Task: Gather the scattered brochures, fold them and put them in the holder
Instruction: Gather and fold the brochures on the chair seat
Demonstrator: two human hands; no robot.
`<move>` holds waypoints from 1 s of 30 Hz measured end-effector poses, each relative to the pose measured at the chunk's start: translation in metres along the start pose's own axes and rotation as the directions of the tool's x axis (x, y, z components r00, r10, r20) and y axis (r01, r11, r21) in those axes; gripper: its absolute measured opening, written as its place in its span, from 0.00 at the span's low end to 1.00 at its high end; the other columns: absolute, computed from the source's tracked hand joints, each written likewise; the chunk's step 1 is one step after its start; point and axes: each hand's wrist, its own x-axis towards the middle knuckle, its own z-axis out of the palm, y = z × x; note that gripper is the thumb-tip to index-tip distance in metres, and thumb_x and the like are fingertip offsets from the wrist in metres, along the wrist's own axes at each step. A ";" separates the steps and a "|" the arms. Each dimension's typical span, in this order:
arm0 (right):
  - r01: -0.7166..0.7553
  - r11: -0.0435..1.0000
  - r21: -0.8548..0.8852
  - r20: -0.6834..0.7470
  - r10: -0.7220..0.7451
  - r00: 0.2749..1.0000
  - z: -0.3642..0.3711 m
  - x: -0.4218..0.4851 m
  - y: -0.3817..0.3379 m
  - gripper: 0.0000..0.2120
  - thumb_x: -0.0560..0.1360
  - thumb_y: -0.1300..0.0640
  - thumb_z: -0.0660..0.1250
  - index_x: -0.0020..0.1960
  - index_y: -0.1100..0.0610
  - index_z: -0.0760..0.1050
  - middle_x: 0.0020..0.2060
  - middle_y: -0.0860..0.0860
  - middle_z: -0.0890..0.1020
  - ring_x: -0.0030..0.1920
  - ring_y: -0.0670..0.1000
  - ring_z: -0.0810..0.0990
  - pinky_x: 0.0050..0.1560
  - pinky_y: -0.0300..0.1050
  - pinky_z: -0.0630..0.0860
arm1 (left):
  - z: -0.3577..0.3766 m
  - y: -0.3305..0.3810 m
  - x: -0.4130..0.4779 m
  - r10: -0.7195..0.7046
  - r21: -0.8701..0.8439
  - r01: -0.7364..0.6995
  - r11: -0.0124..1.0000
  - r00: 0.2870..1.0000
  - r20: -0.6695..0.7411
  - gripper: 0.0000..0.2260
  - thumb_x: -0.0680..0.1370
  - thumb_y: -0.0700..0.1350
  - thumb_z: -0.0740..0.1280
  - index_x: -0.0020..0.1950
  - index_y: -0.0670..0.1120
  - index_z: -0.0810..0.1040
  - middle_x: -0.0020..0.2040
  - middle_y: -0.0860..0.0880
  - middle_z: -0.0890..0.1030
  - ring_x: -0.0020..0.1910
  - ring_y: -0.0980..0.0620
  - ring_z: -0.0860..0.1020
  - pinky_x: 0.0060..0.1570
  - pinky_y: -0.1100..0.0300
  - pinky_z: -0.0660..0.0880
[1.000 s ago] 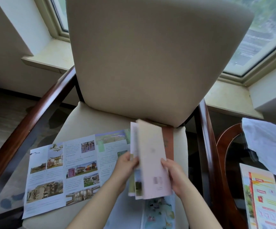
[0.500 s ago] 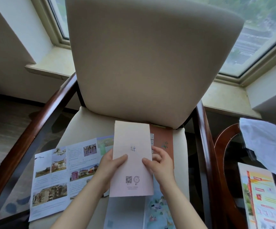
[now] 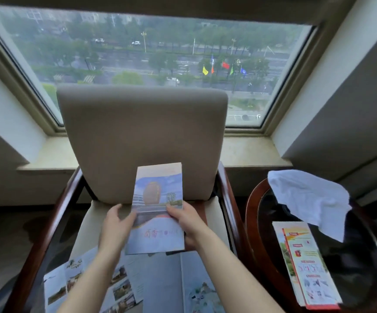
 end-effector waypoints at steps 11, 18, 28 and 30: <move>0.066 0.877 -0.476 -0.589 -0.374 0.717 -0.168 -0.100 -0.119 0.13 0.70 0.55 0.75 0.53 0.58 0.81 0.45 0.51 0.84 0.47 0.51 0.81 0.46 0.43 0.75 | 0.169 0.158 -0.072 0.149 -0.159 -0.103 0.982 0.937 0.316 0.17 0.68 0.27 0.65 0.55 0.38 0.82 0.47 0.37 0.84 0.36 0.48 0.80 0.41 0.55 0.77; -0.176 0.797 -0.577 -0.708 -0.381 0.595 -0.341 -0.148 -0.094 0.11 0.71 0.60 0.72 0.53 0.59 0.79 0.44 0.55 0.82 0.43 0.53 0.78 0.34 0.41 0.68 | 0.355 0.116 -0.140 -0.009 -0.075 0.047 0.996 0.897 0.441 0.10 0.66 0.35 0.67 0.43 0.47 0.81 0.41 0.44 0.84 0.41 0.44 0.83 0.45 0.46 0.82; -0.373 0.696 -0.613 -0.674 -0.215 0.707 -0.412 -0.105 0.034 0.08 0.73 0.56 0.71 0.51 0.51 0.75 0.48 0.50 0.82 0.43 0.50 0.79 0.41 0.45 0.77 | 0.417 -0.016 -0.148 -0.181 0.323 0.073 0.944 0.931 0.317 0.05 0.73 0.44 0.67 0.48 0.49 0.77 0.47 0.52 0.82 0.44 0.51 0.79 0.36 0.60 0.72; -0.418 0.665 -0.619 -0.681 -0.190 0.707 -0.412 -0.097 0.049 0.09 0.72 0.55 0.70 0.51 0.52 0.75 0.49 0.50 0.81 0.45 0.51 0.80 0.40 0.44 0.76 | 0.421 -0.031 -0.149 -0.183 0.366 0.066 0.928 0.938 0.295 0.08 0.73 0.44 0.67 0.51 0.48 0.77 0.49 0.51 0.81 0.45 0.51 0.79 0.36 0.61 0.71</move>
